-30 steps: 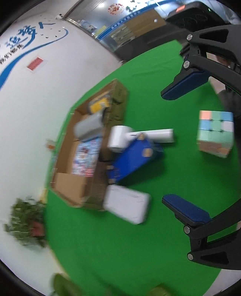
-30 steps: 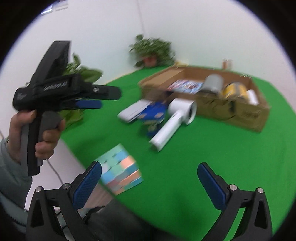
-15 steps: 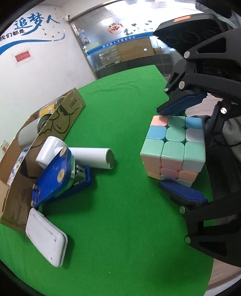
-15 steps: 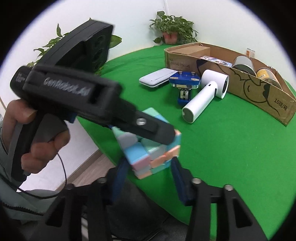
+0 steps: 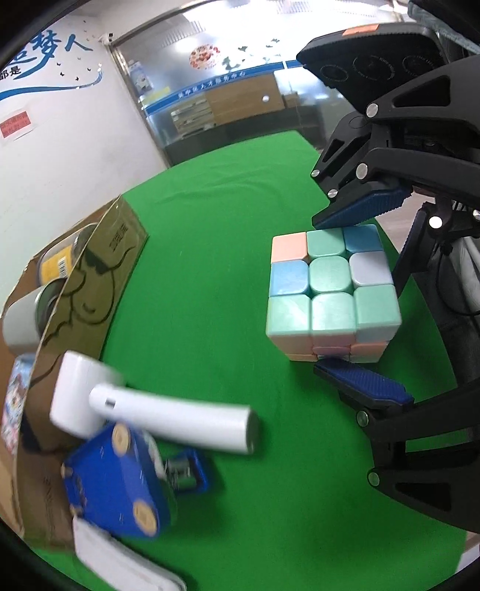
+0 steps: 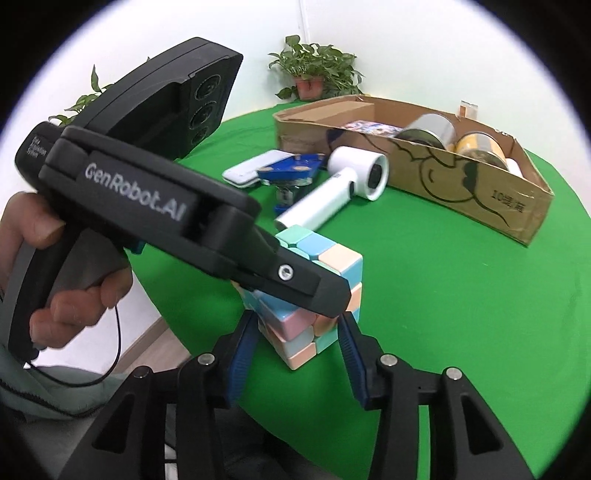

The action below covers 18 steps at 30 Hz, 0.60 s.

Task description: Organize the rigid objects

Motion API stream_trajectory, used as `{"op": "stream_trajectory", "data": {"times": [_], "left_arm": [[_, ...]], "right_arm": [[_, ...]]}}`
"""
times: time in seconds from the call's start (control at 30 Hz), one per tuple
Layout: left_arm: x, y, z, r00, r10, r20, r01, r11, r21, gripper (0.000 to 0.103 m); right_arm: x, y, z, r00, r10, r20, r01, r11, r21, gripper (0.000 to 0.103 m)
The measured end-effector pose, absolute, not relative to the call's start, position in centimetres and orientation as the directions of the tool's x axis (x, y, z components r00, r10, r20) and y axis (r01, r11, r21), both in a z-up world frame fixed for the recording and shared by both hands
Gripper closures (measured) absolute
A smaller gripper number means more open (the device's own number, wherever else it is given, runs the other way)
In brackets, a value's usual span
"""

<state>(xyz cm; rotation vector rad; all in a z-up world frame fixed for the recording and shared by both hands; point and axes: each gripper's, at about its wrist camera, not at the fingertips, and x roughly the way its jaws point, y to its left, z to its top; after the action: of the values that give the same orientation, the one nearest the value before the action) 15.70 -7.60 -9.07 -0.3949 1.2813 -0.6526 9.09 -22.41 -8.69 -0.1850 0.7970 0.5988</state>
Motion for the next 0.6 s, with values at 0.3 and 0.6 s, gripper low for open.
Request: {"op": "stream_trajectory", "data": {"times": [0.3,0.6], "left_arm": [[17.2,-6.1,-10.0,0.100,-0.714,-0.693,0.161,0.699,-0.697,0.032],[17.0,-6.5,-9.1,0.103,-0.745,-0.659,0.209,0.664,-0.718,0.031]], "right_arm": [[9.1,-23.1,-9.8,0.524,0.391,-0.757,-0.562,0.826,0.037,0.059],[10.7,-21.8,-10.7,0.522,0.350,-0.778,-0.561,0.828,-0.004,0.055]]}}
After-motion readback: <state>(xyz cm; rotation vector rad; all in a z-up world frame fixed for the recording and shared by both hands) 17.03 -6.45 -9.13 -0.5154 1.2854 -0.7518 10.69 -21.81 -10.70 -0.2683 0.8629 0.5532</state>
